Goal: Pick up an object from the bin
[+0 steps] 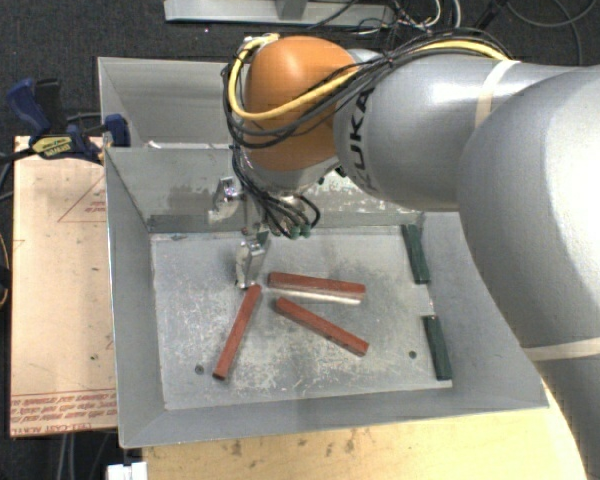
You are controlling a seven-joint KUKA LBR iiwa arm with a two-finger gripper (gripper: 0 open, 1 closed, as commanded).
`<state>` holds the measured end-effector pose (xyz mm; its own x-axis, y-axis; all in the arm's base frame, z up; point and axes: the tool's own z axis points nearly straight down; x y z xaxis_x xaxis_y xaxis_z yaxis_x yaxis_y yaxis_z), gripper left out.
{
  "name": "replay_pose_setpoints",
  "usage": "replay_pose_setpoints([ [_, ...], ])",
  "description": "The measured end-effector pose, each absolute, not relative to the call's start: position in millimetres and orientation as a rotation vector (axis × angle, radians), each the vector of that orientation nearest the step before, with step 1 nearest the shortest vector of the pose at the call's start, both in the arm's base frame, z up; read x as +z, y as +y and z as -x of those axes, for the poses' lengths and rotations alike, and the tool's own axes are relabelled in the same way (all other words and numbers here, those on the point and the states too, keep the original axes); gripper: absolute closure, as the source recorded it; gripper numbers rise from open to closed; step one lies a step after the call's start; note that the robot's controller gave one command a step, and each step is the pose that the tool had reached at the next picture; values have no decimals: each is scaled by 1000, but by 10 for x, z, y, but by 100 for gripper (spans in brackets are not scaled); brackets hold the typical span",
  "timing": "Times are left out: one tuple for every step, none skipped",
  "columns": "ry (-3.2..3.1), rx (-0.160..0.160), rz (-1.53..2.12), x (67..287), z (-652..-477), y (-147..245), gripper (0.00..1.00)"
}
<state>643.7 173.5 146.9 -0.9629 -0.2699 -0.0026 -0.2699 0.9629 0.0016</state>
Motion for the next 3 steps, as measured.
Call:
replay_pose_setpoints([
  [3088,3,538,982,-6176,1362,0],
  [3073,3,639,836,-6115,1247,100],
  [3073,3,638,836,-6115,1246,100],
])
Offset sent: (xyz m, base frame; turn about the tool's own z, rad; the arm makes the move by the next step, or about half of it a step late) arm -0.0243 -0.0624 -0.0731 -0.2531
